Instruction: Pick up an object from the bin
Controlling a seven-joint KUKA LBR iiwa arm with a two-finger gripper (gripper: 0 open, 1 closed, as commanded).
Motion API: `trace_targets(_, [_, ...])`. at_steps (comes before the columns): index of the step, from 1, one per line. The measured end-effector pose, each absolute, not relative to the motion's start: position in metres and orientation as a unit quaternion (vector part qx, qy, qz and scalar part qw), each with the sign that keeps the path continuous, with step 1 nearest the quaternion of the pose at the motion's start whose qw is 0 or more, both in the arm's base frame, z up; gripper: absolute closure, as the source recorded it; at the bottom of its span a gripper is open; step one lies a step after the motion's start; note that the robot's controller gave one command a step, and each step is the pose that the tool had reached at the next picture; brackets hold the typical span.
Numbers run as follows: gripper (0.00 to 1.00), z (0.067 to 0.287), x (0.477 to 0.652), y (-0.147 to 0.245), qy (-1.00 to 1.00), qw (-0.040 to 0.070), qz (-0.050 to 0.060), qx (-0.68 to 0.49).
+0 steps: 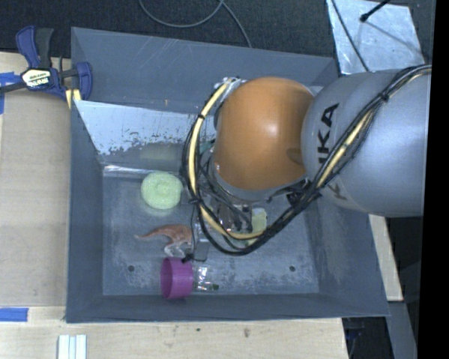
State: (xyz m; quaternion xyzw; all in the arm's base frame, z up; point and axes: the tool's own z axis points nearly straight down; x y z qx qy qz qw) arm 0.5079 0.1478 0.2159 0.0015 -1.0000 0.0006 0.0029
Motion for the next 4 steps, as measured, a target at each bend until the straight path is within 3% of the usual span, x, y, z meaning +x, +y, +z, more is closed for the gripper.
trace_targets(1, [0.00,0.221,0.510,0.147,-1.000,-0.001,0.000,0.000])
trace_targets(2, [0.00,0.179,0.553,0.134,-0.998,-0.006,-0.002,-0.070])
trace_targets(3, [0.00,0.159,0.557,0.126,-0.993,0.000,0.000,-0.116])
trace_targets(4, [0.00,0.136,0.563,0.119,-0.999,-0.001,0.000,-0.050])
